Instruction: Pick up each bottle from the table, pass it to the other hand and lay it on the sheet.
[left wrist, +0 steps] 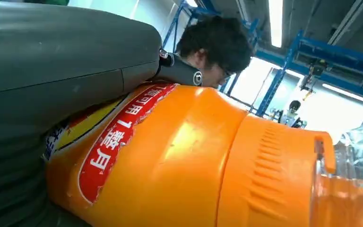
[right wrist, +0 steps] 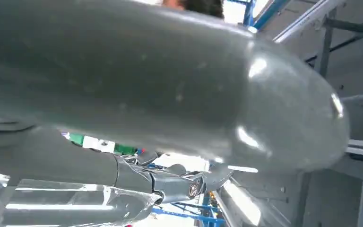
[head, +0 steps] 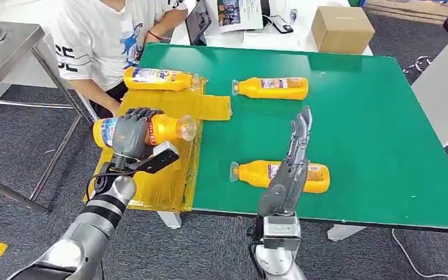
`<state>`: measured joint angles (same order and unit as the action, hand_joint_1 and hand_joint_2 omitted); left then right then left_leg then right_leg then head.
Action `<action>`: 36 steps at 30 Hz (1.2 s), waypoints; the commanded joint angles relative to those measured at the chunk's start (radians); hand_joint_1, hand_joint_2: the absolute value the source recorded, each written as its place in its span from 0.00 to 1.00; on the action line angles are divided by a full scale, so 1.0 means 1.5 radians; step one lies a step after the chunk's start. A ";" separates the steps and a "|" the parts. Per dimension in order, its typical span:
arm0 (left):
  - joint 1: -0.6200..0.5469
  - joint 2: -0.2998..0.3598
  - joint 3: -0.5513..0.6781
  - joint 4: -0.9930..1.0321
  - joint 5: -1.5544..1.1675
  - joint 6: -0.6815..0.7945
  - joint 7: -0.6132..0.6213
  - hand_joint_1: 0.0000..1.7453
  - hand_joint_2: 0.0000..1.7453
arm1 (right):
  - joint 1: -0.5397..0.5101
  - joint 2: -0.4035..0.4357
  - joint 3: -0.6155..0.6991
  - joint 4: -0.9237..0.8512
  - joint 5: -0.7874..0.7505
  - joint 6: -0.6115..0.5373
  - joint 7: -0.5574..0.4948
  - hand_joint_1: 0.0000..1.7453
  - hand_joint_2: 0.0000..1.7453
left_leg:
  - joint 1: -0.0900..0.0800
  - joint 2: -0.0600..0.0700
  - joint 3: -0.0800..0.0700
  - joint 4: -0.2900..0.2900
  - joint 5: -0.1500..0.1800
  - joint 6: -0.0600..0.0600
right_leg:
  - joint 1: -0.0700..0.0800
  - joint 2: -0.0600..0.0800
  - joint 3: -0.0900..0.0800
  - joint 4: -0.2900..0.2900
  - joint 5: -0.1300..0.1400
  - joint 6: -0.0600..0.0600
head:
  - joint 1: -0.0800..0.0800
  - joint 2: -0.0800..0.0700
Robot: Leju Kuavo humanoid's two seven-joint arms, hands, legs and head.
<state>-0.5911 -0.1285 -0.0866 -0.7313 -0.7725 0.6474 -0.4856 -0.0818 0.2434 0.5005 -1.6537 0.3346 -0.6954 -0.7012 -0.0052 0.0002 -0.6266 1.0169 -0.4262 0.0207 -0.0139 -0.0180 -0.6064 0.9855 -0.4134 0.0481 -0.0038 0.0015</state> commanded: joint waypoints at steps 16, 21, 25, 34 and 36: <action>-0.132 0.082 -0.080 0.278 -0.202 -0.327 0.100 1.00 1.00 | -0.028 -0.051 0.027 0.098 -0.074 0.062 0.002 0.00 0.00 | 0.001 0.002 0.005 -0.001 -0.001 -0.001 | 0.001 0.003 0.005 -0.001 -0.001 -0.001 | 0.000 0.000; -0.135 0.087 -0.087 0.287 -0.215 -0.359 0.110 1.00 1.00 | -0.035 -0.048 0.028 0.130 -0.078 0.081 0.002 0.00 0.00 | 0.001 0.002 0.004 0.000 -0.001 -0.001 | 0.001 0.003 0.004 -0.001 -0.001 -0.001 | 0.000 0.000; -0.133 0.085 -0.082 0.288 -0.210 -0.370 0.110 1.00 1.00 | -0.037 -0.046 0.027 0.141 -0.079 0.090 0.002 0.00 0.00 | 0.001 0.001 0.003 -0.001 -0.001 -0.001 | 0.001 0.002 0.003 -0.001 0.000 -0.001 | 0.000 0.000; -0.117 0.075 -0.045 0.282 -0.170 -0.395 0.096 0.00 1.00 | -0.041 -0.037 0.021 0.166 -0.069 0.109 0.002 0.00 0.00 | 0.001 0.002 0.006 -0.001 -0.001 -0.001 | 0.001 0.003 0.006 -0.001 -0.001 -0.001 | 0.000 0.000; -0.112 0.073 -0.038 0.281 -0.160 -0.407 0.084 0.00 1.00 | -0.043 -0.035 0.021 0.173 -0.066 0.113 0.002 0.00 0.00 | 0.000 0.001 0.003 -0.001 -0.001 -0.001 | 0.000 0.002 0.003 -0.001 0.000 -0.001 | 0.000 0.000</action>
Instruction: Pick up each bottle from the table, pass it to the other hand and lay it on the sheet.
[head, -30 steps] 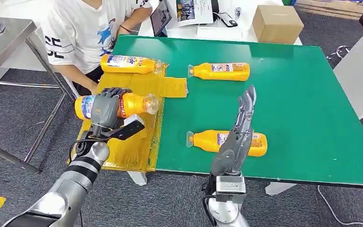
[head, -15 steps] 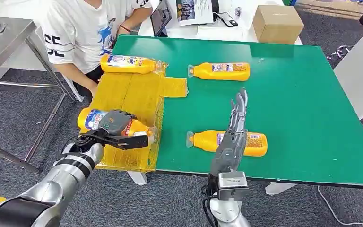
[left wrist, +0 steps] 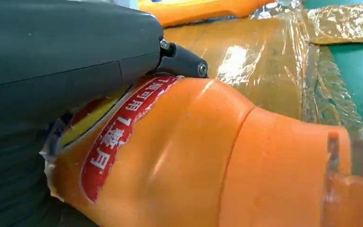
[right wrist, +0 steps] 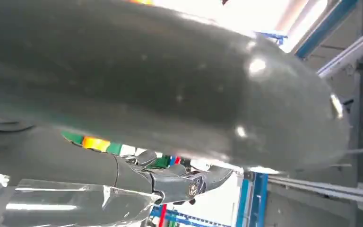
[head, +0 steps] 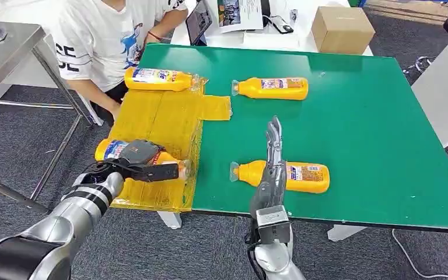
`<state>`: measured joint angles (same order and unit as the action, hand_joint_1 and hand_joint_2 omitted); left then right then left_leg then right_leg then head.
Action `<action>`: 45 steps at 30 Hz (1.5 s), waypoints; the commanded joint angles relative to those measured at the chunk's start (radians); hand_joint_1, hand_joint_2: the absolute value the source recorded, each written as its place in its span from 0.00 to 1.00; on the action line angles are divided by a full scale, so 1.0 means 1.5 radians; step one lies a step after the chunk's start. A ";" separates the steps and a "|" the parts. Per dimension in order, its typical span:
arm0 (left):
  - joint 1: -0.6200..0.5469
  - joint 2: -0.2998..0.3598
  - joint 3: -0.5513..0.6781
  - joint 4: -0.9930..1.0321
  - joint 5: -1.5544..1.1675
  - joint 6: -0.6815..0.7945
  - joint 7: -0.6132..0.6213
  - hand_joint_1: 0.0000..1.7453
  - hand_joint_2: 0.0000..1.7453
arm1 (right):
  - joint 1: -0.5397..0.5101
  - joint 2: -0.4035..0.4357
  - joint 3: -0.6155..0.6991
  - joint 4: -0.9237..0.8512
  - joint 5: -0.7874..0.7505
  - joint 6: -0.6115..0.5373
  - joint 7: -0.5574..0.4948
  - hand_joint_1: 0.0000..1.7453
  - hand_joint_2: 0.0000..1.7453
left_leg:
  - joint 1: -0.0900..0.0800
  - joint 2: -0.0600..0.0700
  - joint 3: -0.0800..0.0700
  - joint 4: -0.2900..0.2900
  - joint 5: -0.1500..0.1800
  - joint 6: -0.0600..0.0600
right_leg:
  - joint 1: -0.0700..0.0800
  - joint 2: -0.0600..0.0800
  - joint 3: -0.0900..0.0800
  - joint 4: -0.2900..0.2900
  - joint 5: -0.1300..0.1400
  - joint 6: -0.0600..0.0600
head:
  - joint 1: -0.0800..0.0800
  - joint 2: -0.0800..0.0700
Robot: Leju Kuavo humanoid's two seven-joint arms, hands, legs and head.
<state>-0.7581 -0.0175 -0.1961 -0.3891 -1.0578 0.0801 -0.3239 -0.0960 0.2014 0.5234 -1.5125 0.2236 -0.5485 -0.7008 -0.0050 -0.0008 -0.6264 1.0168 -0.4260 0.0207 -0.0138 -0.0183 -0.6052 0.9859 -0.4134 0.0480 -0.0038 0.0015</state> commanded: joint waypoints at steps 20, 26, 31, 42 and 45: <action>0.022 0.001 0.066 0.051 0.086 -0.104 -0.085 0.00 0.00 | -0.045 -0.002 0.000 0.116 0.011 0.038 0.002 0.00 0.00 | 0.000 0.001 0.004 -0.001 0.000 -0.001 | 0.000 0.002 0.004 -0.001 0.000 -0.001 | 0.000 0.000; 0.022 0.001 0.066 0.051 0.086 -0.104 -0.085 0.00 0.00 | -0.045 -0.002 0.000 0.116 0.011 0.038 0.002 0.00 0.00 | 0.000 0.002 0.006 -0.001 -0.001 -0.001 | 0.000 0.002 0.006 -0.001 0.000 -0.001 | 0.000 0.000; 0.022 0.001 0.066 0.051 0.086 -0.104 -0.085 0.00 0.00 | -0.045 -0.002 0.000 0.116 0.011 0.038 0.002 0.00 0.00 | 0.001 0.002 0.008 -0.002 -0.001 -0.001 | 0.000 0.003 0.008 -0.002 0.000 -0.001 | 0.000 0.000; 0.029 -0.004 0.129 0.038 0.176 -0.175 -0.139 0.00 0.00 | -0.045 -0.001 -0.004 0.125 0.011 0.045 0.002 0.00 0.00 | 0.000 0.001 0.007 -0.001 0.000 -0.001 | 0.000 0.002 0.007 -0.001 0.000 -0.001 | 0.000 0.000; 0.052 -0.035 0.221 -0.016 0.305 -0.172 -0.208 0.00 0.00 | -0.044 0.001 -0.002 0.132 0.014 0.042 0.002 0.00 0.00 | 0.000 0.001 0.008 -0.001 0.000 -0.001 | 0.000 0.002 0.007 -0.001 0.000 -0.001 | 0.000 0.000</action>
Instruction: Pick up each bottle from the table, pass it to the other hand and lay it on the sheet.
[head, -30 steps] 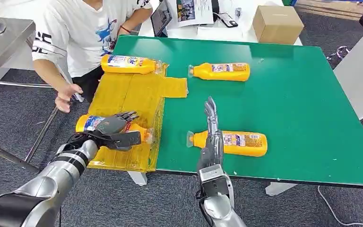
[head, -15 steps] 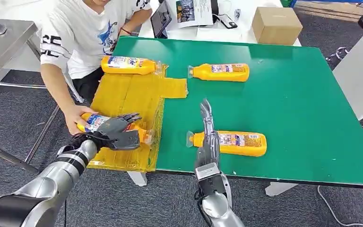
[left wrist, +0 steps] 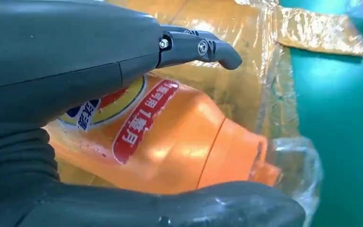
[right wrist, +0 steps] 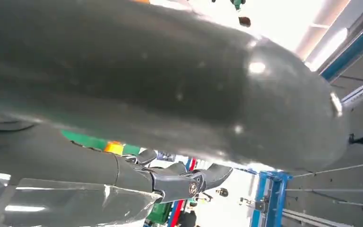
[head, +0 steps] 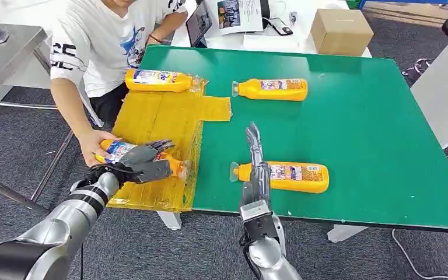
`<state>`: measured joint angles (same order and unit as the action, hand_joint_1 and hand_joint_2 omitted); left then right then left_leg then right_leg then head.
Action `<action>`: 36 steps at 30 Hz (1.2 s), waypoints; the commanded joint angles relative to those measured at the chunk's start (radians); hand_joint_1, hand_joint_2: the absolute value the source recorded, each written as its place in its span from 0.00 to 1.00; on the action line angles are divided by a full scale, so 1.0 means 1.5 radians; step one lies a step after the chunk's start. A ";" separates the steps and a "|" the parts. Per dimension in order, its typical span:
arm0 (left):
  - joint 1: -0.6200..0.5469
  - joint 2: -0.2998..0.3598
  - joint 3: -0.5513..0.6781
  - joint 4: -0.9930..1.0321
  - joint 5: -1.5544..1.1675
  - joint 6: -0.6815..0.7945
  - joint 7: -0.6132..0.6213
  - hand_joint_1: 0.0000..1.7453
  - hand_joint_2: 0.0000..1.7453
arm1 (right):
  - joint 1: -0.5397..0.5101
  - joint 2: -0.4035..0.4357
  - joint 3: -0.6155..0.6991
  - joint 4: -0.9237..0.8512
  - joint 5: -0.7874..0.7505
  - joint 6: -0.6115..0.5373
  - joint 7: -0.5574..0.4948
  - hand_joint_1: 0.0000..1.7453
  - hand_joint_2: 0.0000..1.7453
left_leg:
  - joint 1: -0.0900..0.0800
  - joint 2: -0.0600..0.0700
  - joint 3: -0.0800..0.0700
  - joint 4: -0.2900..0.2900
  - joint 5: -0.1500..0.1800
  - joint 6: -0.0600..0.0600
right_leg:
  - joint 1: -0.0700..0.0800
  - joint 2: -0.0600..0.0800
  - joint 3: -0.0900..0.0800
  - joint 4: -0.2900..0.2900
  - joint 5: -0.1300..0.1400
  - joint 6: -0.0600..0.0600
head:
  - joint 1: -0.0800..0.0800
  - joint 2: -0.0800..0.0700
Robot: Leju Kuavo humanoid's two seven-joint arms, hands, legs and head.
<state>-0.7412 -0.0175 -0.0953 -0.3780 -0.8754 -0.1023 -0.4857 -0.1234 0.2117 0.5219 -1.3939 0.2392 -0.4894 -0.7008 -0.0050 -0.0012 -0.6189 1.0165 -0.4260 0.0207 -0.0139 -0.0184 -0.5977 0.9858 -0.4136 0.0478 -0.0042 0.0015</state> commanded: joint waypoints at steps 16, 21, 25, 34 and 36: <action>0.275 -0.135 0.156 -0.538 0.531 0.339 -0.142 0.00 1.00 | -0.138 -0.200 -0.168 0.245 0.446 0.147 0.388 0.00 1.00 | -0.001 -0.001 -0.001 0.000 0.000 0.001 | -0.001 -0.001 0.001 -0.002 0.000 0.000 | 0.000 0.000; 0.275 -0.124 0.131 -0.527 0.511 0.359 -0.142 0.00 1.00 | -0.135 -0.224 -0.161 0.258 0.445 0.201 0.414 0.00 1.00 | 0.000 -0.002 0.002 0.000 -0.001 0.000 | 0.000 -0.001 0.004 -0.003 -0.001 -0.001 | 0.000 0.000; 0.271 -0.121 0.124 -0.503 0.512 0.355 -0.142 0.00 1.00 | -0.127 -0.244 -0.167 0.248 0.439 0.214 0.422 0.00 1.00 | 0.000 -0.002 0.001 0.000 -0.001 0.001 | 0.000 -0.001 0.001 -0.003 0.000 0.000 | 0.000 0.000; 0.249 -0.123 0.113 -0.453 0.509 0.344 -0.142 0.00 1.00 | -0.169 -0.237 -0.153 0.323 0.419 0.264 0.409 0.00 1.00 | 0.000 -0.001 0.001 0.000 0.000 0.001 | 0.000 0.000 0.001 -0.003 0.000 0.000 | 0.000 0.000; 0.249 -0.123 0.113 -0.453 0.509 0.344 -0.142 0.00 1.00 | -0.169 -0.237 -0.153 0.323 0.419 0.264 0.409 0.00 1.00 | 0.000 -0.001 0.000 0.000 0.000 0.001 | 0.000 0.000 0.001 -0.003 0.001 0.000 | 0.000 0.000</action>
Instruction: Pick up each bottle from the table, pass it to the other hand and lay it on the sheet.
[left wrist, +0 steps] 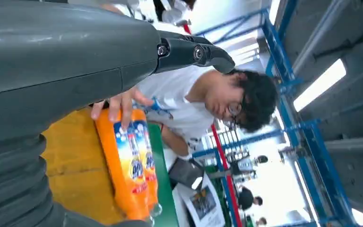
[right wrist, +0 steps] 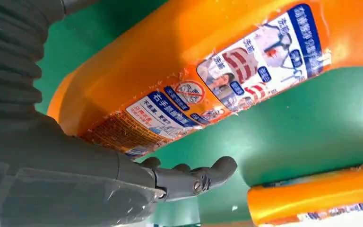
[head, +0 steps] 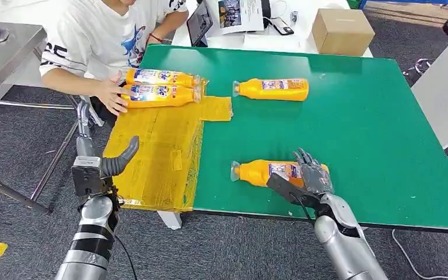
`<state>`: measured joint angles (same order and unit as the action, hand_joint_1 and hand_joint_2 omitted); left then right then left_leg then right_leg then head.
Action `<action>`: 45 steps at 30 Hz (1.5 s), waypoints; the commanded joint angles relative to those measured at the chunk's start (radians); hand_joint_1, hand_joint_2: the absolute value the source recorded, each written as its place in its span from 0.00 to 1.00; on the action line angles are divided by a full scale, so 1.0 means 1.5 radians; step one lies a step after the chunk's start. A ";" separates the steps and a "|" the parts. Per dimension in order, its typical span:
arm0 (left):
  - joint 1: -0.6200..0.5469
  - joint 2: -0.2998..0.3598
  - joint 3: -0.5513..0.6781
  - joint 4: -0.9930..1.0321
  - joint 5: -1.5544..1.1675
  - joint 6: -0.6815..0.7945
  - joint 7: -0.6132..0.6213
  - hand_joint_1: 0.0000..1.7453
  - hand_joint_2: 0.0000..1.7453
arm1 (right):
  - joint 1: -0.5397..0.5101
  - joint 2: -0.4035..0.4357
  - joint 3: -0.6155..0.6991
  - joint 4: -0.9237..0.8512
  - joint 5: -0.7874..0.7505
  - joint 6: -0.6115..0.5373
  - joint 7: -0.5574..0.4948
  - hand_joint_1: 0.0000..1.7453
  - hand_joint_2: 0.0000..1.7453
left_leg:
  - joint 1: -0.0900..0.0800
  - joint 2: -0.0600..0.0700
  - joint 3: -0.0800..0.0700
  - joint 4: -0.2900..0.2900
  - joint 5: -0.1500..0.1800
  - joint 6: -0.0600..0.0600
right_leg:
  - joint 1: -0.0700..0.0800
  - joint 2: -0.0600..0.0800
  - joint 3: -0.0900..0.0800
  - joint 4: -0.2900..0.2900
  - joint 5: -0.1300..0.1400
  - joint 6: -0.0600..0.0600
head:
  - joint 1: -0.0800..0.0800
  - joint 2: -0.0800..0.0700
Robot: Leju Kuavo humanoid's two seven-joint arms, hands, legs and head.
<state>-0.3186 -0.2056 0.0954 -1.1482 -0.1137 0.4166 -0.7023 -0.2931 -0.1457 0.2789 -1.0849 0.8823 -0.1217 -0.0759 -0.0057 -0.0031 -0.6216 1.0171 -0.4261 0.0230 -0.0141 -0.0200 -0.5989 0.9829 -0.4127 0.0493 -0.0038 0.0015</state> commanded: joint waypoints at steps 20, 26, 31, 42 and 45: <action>-0.068 0.001 -0.036 0.158 0.002 -0.031 0.003 0.00 1.00 | -0.180 -0.010 0.067 0.326 -0.024 0.128 -0.011 0.00 1.00 | 0.001 0.001 0.005 -0.001 0.000 -0.001 | 0.001 0.002 0.005 -0.002 0.001 -0.001 | 0.000 0.000; -0.075 0.001 -0.036 0.188 0.005 -0.034 0.003 0.00 1.00 | -0.180 -0.027 0.091 0.356 -0.029 0.169 -0.018 0.19 1.00 | 0.001 0.000 0.008 -0.001 0.001 -0.001 | 0.001 0.000 0.007 -0.002 0.001 -0.001 | 0.000 0.000; -0.075 0.001 -0.036 0.188 0.005 -0.034 0.003 0.00 1.00 | -0.180 -0.027 0.091 0.356 -0.029 0.169 -0.018 0.19 1.00 | 0.001 0.000 0.009 -0.001 0.001 -0.001 | 0.001 0.000 0.009 -0.002 0.001 -0.001 | 0.000 0.000; -0.075 0.001 -0.036 0.188 0.005 -0.034 0.003 0.00 1.00 | -0.180 -0.027 0.091 0.356 -0.029 0.169 -0.018 0.19 1.00 | 0.001 0.000 0.011 -0.001 0.000 0.000 | 0.001 0.000 0.010 -0.002 0.001 0.000 | 0.000 0.000; -0.075 0.001 -0.036 0.188 0.005 -0.034 0.003 0.00 1.00 | -0.180 -0.027 0.091 0.356 -0.029 0.169 -0.018 0.19 1.00 | 0.001 0.000 0.011 -0.001 0.000 0.000 | 0.001 0.000 0.010 -0.002 0.001 0.000 | 0.000 0.000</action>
<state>-0.3882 -0.2079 0.0458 -0.9396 -0.1095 0.3643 -0.7019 -0.5997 -0.1850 0.3815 -0.6527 0.8446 0.1091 -0.1034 -0.0056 -0.0003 -0.6061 1.0172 -0.4258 0.0236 -0.0141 -0.0186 -0.5858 0.9819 -0.4117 0.0499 -0.0038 0.0015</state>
